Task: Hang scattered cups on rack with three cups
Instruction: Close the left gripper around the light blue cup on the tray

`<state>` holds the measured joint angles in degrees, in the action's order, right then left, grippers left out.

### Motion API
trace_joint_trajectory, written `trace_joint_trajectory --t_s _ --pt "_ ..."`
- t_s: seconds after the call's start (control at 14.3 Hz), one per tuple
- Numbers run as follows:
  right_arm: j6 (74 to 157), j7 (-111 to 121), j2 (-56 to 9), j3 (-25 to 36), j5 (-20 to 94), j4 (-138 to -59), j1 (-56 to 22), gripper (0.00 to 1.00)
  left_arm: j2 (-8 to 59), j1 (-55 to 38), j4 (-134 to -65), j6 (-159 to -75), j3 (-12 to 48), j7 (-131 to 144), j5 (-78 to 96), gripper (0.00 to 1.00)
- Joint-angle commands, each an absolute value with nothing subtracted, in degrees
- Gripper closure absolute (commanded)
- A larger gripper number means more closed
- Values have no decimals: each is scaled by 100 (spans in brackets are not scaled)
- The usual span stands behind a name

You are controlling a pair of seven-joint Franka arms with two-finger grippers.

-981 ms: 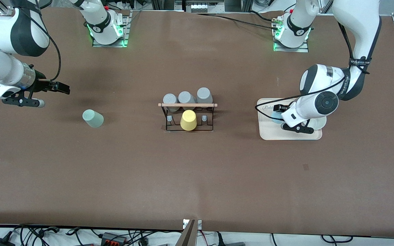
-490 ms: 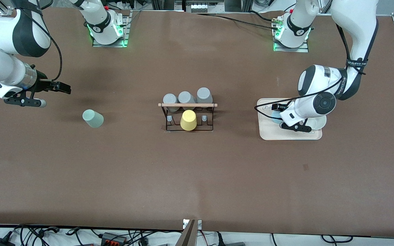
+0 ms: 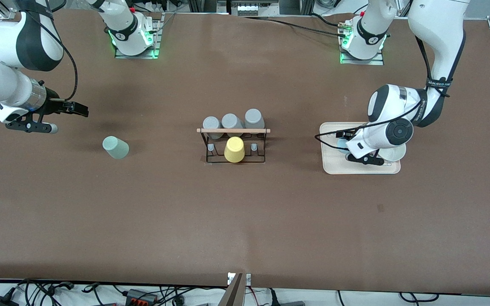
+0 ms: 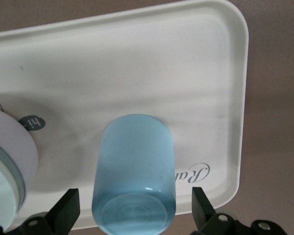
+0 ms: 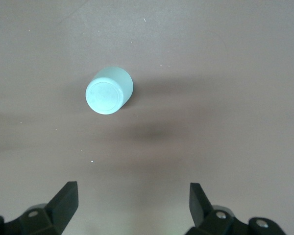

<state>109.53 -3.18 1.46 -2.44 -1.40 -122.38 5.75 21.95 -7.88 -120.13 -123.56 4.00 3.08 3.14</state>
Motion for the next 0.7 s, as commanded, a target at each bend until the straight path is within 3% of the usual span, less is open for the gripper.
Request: trace_joint_trajectory --t_s 0.0,0.21,0.42,0.63 --pt "11048 -281 343 -272 -202 -12410 580 0 2224 -765 -12006 -12445 448 281 413 11" --pt "11048 -281 343 -272 -202 -12410 580 0 2285 -791 -11979 -12437 448 281 413 30" --pt "11048 -281 334 -272 -202 -12410 589 0 2285 -791 -11945 -12401 448 290 413 60" --pt "11048 -281 334 -272 -202 -12410 589 0 2233 -765 -11498 -11921 448 316 413 69"
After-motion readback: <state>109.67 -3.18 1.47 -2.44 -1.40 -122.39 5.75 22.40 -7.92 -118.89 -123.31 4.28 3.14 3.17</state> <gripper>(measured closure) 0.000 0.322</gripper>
